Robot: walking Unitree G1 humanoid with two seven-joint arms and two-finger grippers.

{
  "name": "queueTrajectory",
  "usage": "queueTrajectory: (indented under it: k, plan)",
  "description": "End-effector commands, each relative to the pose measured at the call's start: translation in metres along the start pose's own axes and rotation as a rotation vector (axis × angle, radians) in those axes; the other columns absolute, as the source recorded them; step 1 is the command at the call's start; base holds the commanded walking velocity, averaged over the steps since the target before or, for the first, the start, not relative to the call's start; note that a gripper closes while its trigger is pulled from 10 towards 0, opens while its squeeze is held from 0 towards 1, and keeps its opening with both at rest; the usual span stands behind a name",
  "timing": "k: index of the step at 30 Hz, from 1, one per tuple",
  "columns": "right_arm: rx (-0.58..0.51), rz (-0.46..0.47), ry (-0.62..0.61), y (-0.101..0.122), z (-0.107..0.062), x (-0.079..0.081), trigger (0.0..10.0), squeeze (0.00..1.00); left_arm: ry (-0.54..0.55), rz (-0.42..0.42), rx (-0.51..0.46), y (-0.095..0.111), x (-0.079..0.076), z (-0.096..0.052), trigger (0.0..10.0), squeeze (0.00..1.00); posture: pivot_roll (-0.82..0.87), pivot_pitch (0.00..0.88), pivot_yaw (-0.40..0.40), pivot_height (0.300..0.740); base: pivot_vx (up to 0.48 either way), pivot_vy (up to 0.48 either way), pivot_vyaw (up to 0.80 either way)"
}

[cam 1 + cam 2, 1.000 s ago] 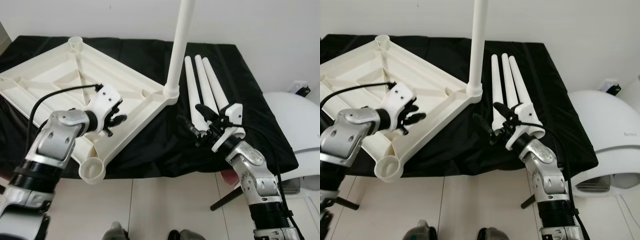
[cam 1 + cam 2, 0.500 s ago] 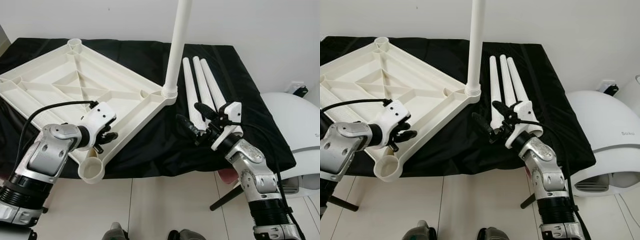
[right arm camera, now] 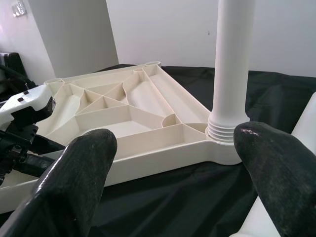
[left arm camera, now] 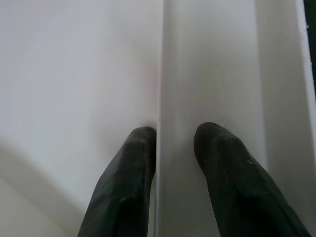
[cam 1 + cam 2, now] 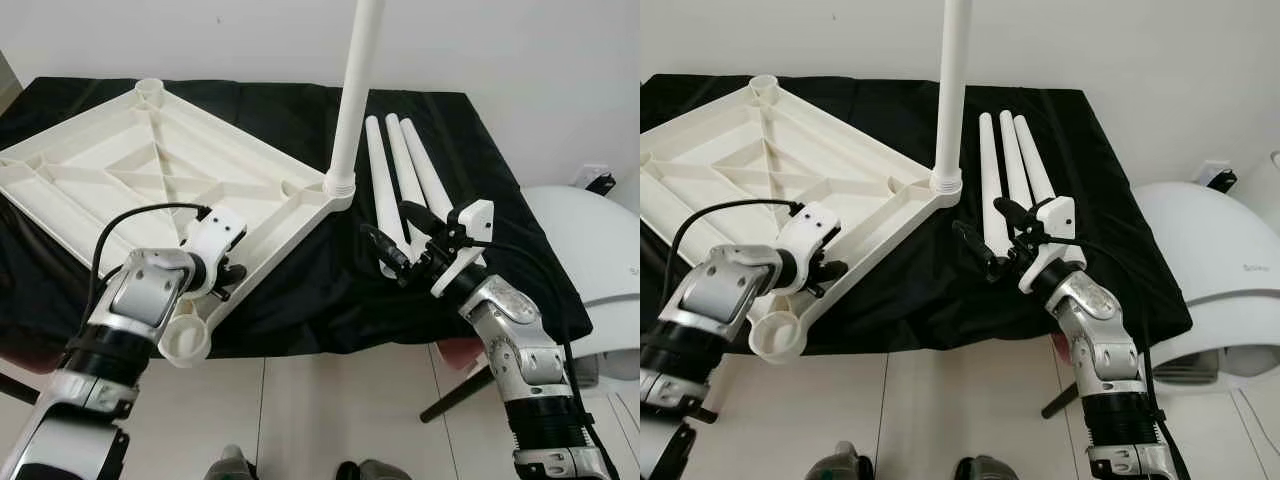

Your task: Building children table

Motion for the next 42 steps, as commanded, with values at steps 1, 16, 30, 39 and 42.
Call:
queueTrajectory:
  k: [1, 16, 30, 39, 42]
  plan:
    - [-0.001, -0.002, -0.001, 0.002, 0.0, 0.0, 10.0, 0.0, 0.119, -0.012, -0.006, -0.003, 0.012, 0.004, 10.0, 0.0, -0.02, 0.059, -0.003, 0.74, 0.0, 0.0, 0.0]
    - [-0.001, 0.008, -0.009, 0.001, -0.001, 0.004, 10.0, 0.0, 0.236, -0.134, -0.148, 0.046, 0.034, 0.028, 10.0, 0.0, -0.02, 0.056, 0.005, 0.74, 0.0, 0.0, 0.0]
    - [0.007, 0.015, -0.02, -0.001, -0.005, 0.007, 10.0, 0.0, 0.123, -0.069, -0.294, 0.085, 0.03, 0.005, 10.0, 1.0, -0.03, 0.061, 0.016, 0.74, 0.0, 0.0, 0.0]
    - [0.001, 0.021, -0.008, 0.0, 0.0, 0.007, 10.0, 0.0, 0.086, 0.081, -0.255, 0.069, 0.029, -0.021, 10.0, 0.0, -0.01, 0.06, 0.002, 0.74, 0.0, 0.0, 0.0]
    - [0.0, 0.022, -0.004, 0.0, 0.0, 0.007, 10.0, 0.0, 0.053, 0.093, -0.203, 0.05, 0.026, -0.021, 10.0, 0.0, 0.0, 0.06, -0.007, 0.74, 0.0, 0.0, 0.0]
Point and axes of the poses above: a point about 5 cm out from each wrist's last joint towards the gripper, its own z axis pointing out of the wrist towards the gripper, its own y axis along the axis of the wrist's last joint, x = y × z, the point moved 6 cm from there along z, pointing out of the wrist towards the gripper, and after that the axes turned 12 degrees about -z, right-handed, at the moved point
